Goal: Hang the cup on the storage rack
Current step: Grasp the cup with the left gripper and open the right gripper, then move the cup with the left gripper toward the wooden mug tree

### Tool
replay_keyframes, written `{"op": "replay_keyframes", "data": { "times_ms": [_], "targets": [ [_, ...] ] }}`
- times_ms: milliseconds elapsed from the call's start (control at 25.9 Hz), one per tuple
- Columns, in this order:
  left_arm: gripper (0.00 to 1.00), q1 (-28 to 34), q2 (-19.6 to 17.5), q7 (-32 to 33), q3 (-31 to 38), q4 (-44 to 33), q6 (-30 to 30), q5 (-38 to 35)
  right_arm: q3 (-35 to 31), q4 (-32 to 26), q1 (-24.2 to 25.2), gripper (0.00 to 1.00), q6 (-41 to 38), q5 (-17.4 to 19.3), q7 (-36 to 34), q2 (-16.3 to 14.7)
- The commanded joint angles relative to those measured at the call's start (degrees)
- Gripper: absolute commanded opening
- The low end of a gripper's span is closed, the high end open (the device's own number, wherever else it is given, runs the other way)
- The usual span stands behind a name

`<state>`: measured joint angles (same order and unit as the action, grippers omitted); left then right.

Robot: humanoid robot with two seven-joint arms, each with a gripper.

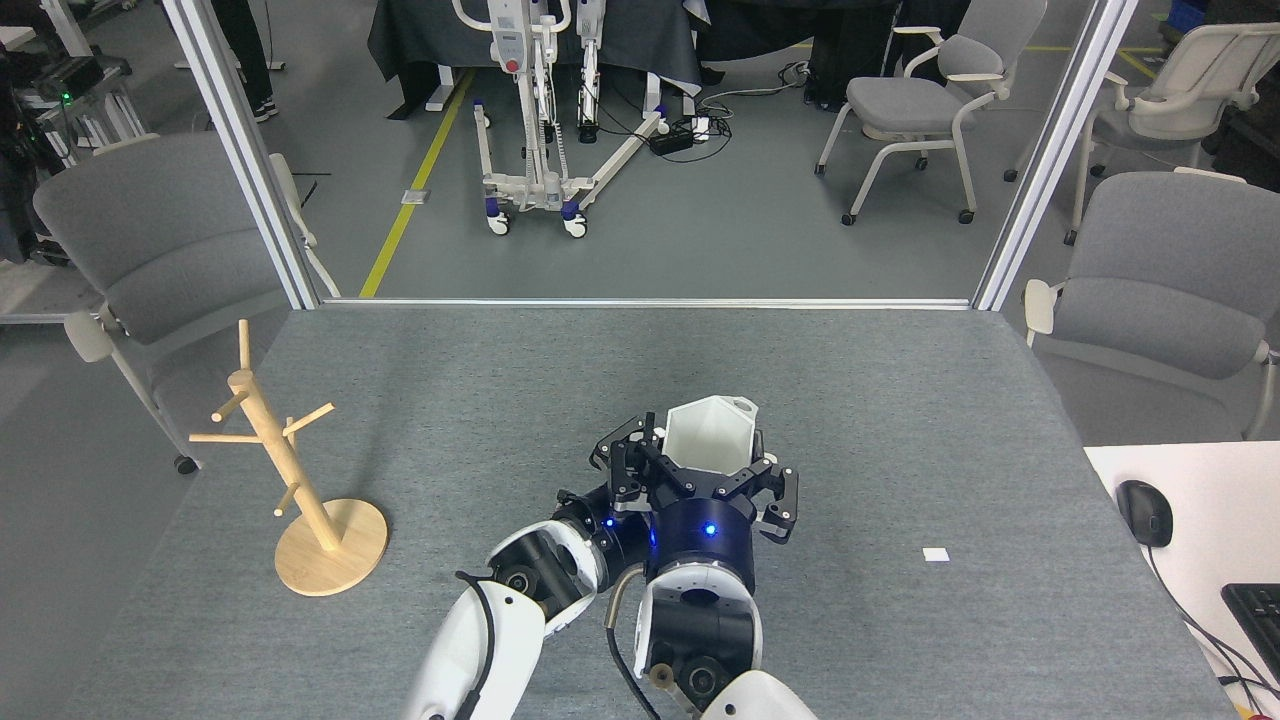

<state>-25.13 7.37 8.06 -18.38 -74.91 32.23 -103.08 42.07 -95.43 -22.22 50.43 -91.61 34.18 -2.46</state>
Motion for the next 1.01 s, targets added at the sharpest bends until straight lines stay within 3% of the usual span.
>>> {"op": "replay_keyframes", "data": {
  "times_ms": [0, 387, 580, 967],
  "targets": [
    [0.00, 0.08, -0.07, 0.21, 0.01, 0.03, 1.87, -0.02, 0.74, 0.78, -0.01, 1.00, -4.99, 0.20, -11.85, -0.09],
    [0.00, 0.78, -0.07, 0.21, 0.01, 0.21, 1.87, -0.02, 0.56, 1.13, 1.48, 1.00, -5.25, 0.46, -25.39, -0.35],
    [0.00, 0.87, -0.07, 0.29, 0.01, 0.21, 1.87, -0.02, 0.65, 2.09, 2.18, 1.00, -5.34, 0.46, -28.73, -0.61],
    [0.00, 3.15, -0.25, 0.12, 0.10, 0.21, 1.61, -0.46, -0.49, 3.06, 3.85, 1.00, -5.52, 0.46, -28.91, -0.52]
  ]
}}
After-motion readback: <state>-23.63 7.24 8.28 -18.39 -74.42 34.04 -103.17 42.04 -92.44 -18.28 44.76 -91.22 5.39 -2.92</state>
